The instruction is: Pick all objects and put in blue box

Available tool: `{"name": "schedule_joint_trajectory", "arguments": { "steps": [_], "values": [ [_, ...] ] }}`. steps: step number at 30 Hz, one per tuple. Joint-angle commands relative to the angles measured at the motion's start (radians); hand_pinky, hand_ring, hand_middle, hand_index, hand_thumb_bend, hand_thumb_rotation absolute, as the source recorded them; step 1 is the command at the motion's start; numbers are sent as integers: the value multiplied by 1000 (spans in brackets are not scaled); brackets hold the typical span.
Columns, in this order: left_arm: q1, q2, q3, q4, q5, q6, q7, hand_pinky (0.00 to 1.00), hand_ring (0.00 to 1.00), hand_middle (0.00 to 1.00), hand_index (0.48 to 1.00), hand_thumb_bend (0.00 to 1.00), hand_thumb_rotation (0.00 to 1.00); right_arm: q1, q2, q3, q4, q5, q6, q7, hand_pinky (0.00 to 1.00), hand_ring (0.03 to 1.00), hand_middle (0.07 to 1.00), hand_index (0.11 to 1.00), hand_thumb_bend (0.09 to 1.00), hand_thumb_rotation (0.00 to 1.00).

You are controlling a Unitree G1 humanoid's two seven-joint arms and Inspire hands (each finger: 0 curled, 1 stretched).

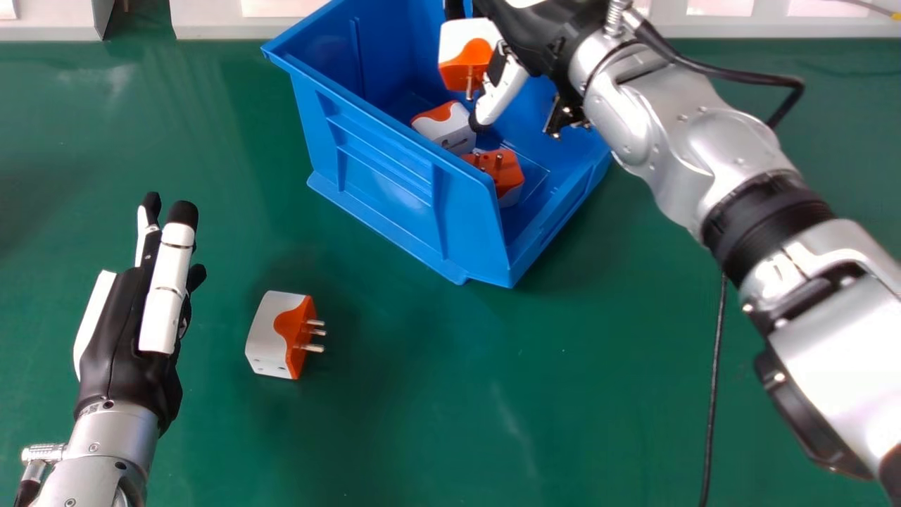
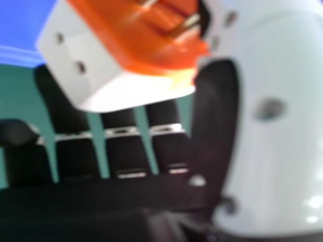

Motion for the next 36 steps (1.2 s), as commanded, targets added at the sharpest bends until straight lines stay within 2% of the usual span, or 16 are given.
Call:
{"name": "schedule_joint_trajectory", "arguments": {
  "steps": [1, 7, 12, 16, 23, 25, 28, 29, 31, 32, 33, 36],
  "values": [
    [0, -5, -4, -16, 8, -23, 9, 964, 1000, 1000, 1000, 545, 994, -72, 21, 10, 36, 9, 21, -37, 50, 91, 182, 486, 486, 145],
    [10, -13, -17, -35, 15, -19, 24, 958, 1000, 1000, 1000, 545, 993, -78, 49, 69, 96, -17, 39, -118, 53, 96, 186, 488, 487, 146],
    [16, -16, -20, -32, 14, -29, 22, 956, 1000, 1000, 1000, 545, 992, -65, 55, 104, 124, -22, 48, -171, 51, 94, 180, 483, 488, 148],
    [22, -17, -17, -31, 8, -35, 18, 955, 999, 1000, 1000, 547, 992, -57, 63, 104, 139, 1, 52, -162, 49, 91, 177, 482, 491, 148],
    [25, -13, -11, -38, 4, -29, 16, 956, 999, 1000, 1000, 539, 993, -39, 59, 93, 133, 32, 39, -157, 102, 136, 221, 477, 497, 142],
    [25, -11, -9, -37, 2, -27, 15, 958, 999, 1000, 1000, 535, 995, -42, 55, 107, 135, 21, 37, -143, 161, 206, 318, 471, 505, 91],
    [25, -11, -10, -38, 6, -28, 16, 959, 999, 1000, 1000, 534, 996, -45, 44, 154, 134, -23, 50, -131, 205, 257, 358, 468, 507, 73],
    [24, -11, -11, -37, 7, -28, 16, 960, 999, 1000, 1000, 533, 997, -44, 39, 166, 132, -33, 54, -130, 261, 332, 424, 473, 506, 89],
    [21, -10, -11, -32, 7, -29, 15, 960, 999, 1000, 1000, 533, 997, -40, 34, 182, 128, -43, 63, -127, 261, 332, 424, 473, 506, 89],
    [20, -10, -11, -32, 7, -29, 14, 960, 999, 1000, 1000, 533, 998, -39, 32, 187, 127, -46, 68, -125, 338, 427, 509, 547, 517, 129],
    [20, -10, -10, -33, 5, -28, 14, 960, 999, 1000, 1000, 533, 998, -37, 30, 191, 125, -48, 71, -124, 338, 427, 509, 547, 517, 129],
    [17, -11, -10, -32, 5, -26, 16, 959, 999, 1000, 1000, 532, 999, -36, 28, 203, 125, -53, 81, -125, 610, 702, 749, 767, 546, 231]
  ]
}}
